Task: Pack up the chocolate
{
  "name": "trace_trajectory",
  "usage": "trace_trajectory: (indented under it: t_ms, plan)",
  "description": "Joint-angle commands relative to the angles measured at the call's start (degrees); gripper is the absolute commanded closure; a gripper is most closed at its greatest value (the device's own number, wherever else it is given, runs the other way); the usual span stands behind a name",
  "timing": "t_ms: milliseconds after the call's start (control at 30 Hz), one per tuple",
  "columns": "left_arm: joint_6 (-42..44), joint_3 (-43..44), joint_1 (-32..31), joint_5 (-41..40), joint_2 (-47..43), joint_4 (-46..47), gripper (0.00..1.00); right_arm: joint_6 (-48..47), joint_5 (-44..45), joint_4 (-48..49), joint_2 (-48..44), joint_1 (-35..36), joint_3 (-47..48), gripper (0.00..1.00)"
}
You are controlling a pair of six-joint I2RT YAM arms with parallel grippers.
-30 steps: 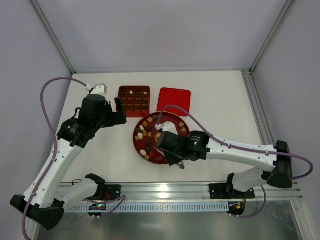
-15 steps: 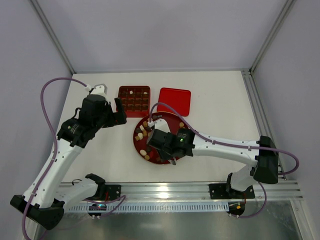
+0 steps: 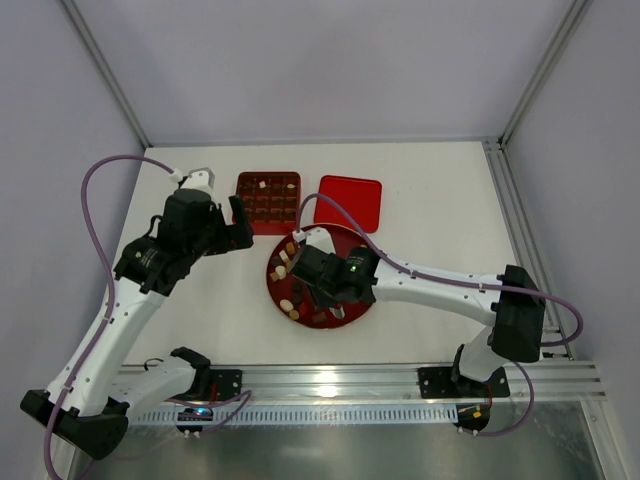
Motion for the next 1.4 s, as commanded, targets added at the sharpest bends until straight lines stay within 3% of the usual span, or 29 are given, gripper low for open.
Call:
trace_trajectory:
  t_ms: [0,867,967,1367]
  plan:
    - [0.91,0.46,0.07,-0.71,-0.42,1.13,0.00,-0.70,0.01,3.52,0.25,-0.44,2.06,0.58]
    - [1.17,-0.15,0.07,-0.62,-0.42,1.57,0.00,0.00,-0.96,3.62,1.04,-1.24,-0.31,0.66]
    - [1.26,0.02,0.07,-0.71,-0.59,1.48,0.00,0.00,-0.87,3.27,0.52,-1.41,-0.22,0.71]
    - [1.09,0.46,0.07,-0.53,-0.33,1.57,0.00,-1.75,2.46,-1.65,-4.31,-2.20,5.13,0.73]
